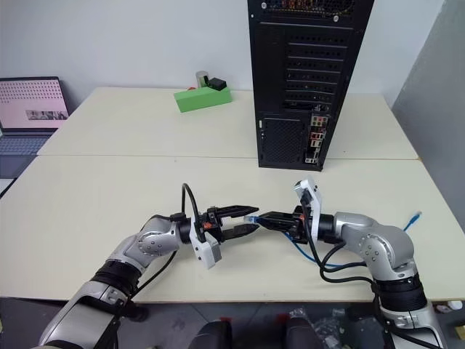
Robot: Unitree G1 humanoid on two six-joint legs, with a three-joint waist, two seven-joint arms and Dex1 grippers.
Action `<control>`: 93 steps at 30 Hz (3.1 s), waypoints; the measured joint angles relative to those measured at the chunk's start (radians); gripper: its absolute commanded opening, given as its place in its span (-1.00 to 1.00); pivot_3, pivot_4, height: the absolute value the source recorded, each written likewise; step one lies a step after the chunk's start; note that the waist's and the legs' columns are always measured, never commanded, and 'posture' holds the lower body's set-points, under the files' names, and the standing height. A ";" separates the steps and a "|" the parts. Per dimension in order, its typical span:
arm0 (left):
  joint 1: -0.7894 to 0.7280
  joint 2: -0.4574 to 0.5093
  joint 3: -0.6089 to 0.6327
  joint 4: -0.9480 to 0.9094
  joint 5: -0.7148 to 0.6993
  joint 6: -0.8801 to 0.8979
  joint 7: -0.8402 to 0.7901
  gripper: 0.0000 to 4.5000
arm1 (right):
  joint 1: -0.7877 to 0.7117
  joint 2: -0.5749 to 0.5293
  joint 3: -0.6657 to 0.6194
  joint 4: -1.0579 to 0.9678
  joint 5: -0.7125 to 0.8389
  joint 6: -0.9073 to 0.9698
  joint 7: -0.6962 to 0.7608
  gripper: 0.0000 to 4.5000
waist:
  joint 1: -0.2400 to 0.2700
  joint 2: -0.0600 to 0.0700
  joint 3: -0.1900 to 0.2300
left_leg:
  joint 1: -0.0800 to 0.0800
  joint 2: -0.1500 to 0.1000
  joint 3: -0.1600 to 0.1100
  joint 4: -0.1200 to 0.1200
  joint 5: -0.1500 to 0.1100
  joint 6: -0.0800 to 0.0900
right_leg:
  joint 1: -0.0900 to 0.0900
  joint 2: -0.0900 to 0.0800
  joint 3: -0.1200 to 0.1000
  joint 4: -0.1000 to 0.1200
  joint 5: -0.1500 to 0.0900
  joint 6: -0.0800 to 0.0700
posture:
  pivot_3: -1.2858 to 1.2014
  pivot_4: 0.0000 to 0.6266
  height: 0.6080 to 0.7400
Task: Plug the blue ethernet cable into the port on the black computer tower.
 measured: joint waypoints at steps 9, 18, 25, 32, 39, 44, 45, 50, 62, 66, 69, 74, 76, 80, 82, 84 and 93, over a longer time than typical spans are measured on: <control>0.131 0.020 0.046 -0.214 -0.434 0.583 -0.216 0.99 | 0.051 0.002 -0.120 -0.017 -0.070 -0.088 -0.168 -1.00 | 0.000 0.000 0.000 | -0.001 0.000 0.000 0.000 0.000 0.000 | 0.000 0.000 0.000 0.000 0.000 0.000 | 0.03 -0.52 1.00; 0.118 -0.048 0.135 -0.486 -0.566 1.185 -0.127 0.99 | 0.085 0.162 -0.117 -0.138 -0.301 -0.179 -0.561 -1.00 | -0.002 0.000 0.000 | 0.000 0.000 -0.001 0.000 0.000 0.000 | -0.001 0.001 0.000 0.001 -0.001 0.001 | 0.03 -0.52 1.00; 0.040 -0.132 0.132 -0.562 -0.547 1.372 -0.066 0.99 | 0.041 0.428 -0.028 -0.149 -0.531 -0.191 -0.937 -1.00 | 0.000 0.000 0.000 | -0.002 0.000 0.000 0.000 0.000 0.000 | -0.003 0.001 0.001 0.001 0.000 0.000 | 0.03 -0.52 1.00; 0.012 -0.176 0.141 -0.560 -0.535 1.439 -0.034 0.99 | 0.000 0.554 -0.032 -0.093 -0.641 -0.281 -1.084 -1.00 | 0.000 0.000 0.000 | -0.002 0.000 0.000 -0.001 0.000 0.000 | -0.004 0.000 0.001 0.001 0.000 0.000 | 0.03 -0.52 1.00; -0.024 -0.183 0.166 -0.560 -0.552 1.533 -0.049 0.99 | -0.041 0.599 -0.038 -0.035 -0.683 -0.360 -1.118 -1.00 | -0.001 0.000 0.000 | -0.002 0.000 0.000 -0.001 0.000 0.000 | -0.004 0.001 0.001 0.001 0.000 0.000 | 0.03 -0.52 1.00; -0.058 -0.183 0.166 -0.560 -0.575 1.564 -0.112 0.99 | -0.074 0.605 -0.047 0.012 -0.699 -0.411 -1.118 -1.00 | -0.001 0.000 0.000 | -0.002 0.000 0.000 -0.001 0.000 0.000 | -0.004 0.000 0.001 0.001 0.000 0.000 | 0.03 -0.52 1.00; -0.062 -0.185 0.166 -0.557 -0.575 1.563 -0.116 0.99 | -0.076 0.605 -0.049 0.016 -0.700 -0.419 -1.117 -1.00 | -0.001 0.000 0.000 | -0.002 0.000 0.000 -0.001 0.000 0.000 | -0.004 0.000 0.001 0.001 0.000 0.000 | 0.03 -0.52 1.00; -0.098 -0.196 0.169 -0.524 -0.570 1.547 -0.120 0.99 | -0.101 0.605 -0.059 0.067 -0.703 -0.460 -1.118 -1.00 | -0.002 0.000 0.000 | -0.002 0.000 0.000 -0.001 0.000 0.000 | -0.004 0.000 0.001 0.001 0.000 0.000 | 0.03 -0.52 1.00; -0.105 -0.193 0.170 -0.500 -0.545 1.532 -0.138 0.99 | -0.165 0.599 -0.077 0.186 -0.721 -0.546 -1.118 -1.00 | -0.002 0.000 0.000 | -0.003 0.000 0.000 -0.001 0.000 0.000 | -0.004 0.000 0.001 0.001 0.000 0.000 | 0.03 -0.52 1.00; -0.105 -0.193 0.172 -0.500 -0.541 1.526 -0.137 0.99 | -0.174 0.594 -0.085 0.220 -0.733 -0.569 -1.118 -1.00 | -0.002 0.000 0.000 | -0.003 0.000 0.000 -0.001 0.000 0.000 | -0.004 0.000 0.001 0.001 0.000 0.000 | 0.03 -0.52 1.00; -0.105 -0.193 0.172 -0.500 -0.540 1.525 -0.136 0.99 | -0.184 0.589 -0.093 0.230 -0.738 -0.581 -1.118 -1.00 | -0.002 0.000 0.000 | -0.003 0.000 0.000 -0.001 0.000 0.000 | -0.005 0.000 0.001 0.001 0.000 0.000 | 0.03 -0.52 1.00; -0.104 -0.193 0.173 -0.500 -0.538 1.524 -0.135 0.99 | -0.191 0.587 -0.093 0.243 -0.739 -0.602 -1.117 -1.00 | -0.002 0.000 0.000 | -0.003 0.000 0.000 -0.001 0.000 0.000 | -0.005 0.000 0.001 0.001 0.000 0.000 | 0.03 -0.52 1.00; -0.101 -0.192 0.173 -0.500 -0.537 1.524 -0.135 0.99 | -0.191 0.586 -0.093 0.249 -0.740 -0.606 -1.117 -1.00 | -0.002 0.000 0.000 | -0.003 0.000 0.000 -0.001 0.000 0.000 | -0.005 0.000 0.001 0.001 0.000 0.000 | 0.03 -0.52 1.00; -0.093 -0.192 0.173 -0.500 -0.535 1.524 -0.134 0.99 | -0.195 0.580 -0.094 0.268 -0.746 -0.615 -1.117 -1.00 | -0.002 0.000 0.000 | -0.003 0.000 0.000 -0.001 0.000 0.000 | -0.005 0.000 0.001 0.001 0.000 0.000 | 0.03 -0.52 1.00; -0.093 -0.192 0.174 -0.501 -0.535 1.524 -0.134 0.99 | -0.198 0.574 -0.094 0.278 -0.747 -0.619 -1.117 -1.00 | -0.002 0.000 0.000 | -0.003 0.000 0.000 -0.001 0.000 0.000 | -0.005 0.000 0.001 0.001 0.000 0.000 | 0.03 -0.52 1.00; -0.093 -0.192 0.174 -0.501 -0.535 1.524 -0.134 0.99 | -0.201 0.568 -0.098 0.289 -0.748 -0.630 -1.117 -1.00 | -0.002 0.000 0.000 | -0.003 0.000 0.000 -0.001 0.000 0.000 | -0.005 0.000 0.001 0.001 0.000 0.000 | 0.03 -0.52 1.00; -0.091 -0.192 0.174 -0.502 -0.533 1.524 -0.133 0.99 | -0.220 0.550 -0.106 0.330 -0.768 -0.657 -1.115 -1.00 | -0.002 0.000 0.000 | -0.003 0.000 0.000 -0.001 0.000 0.000 | -0.005 0.000 0.002 0.001 0.000 0.000 | 0.03 -0.52 1.00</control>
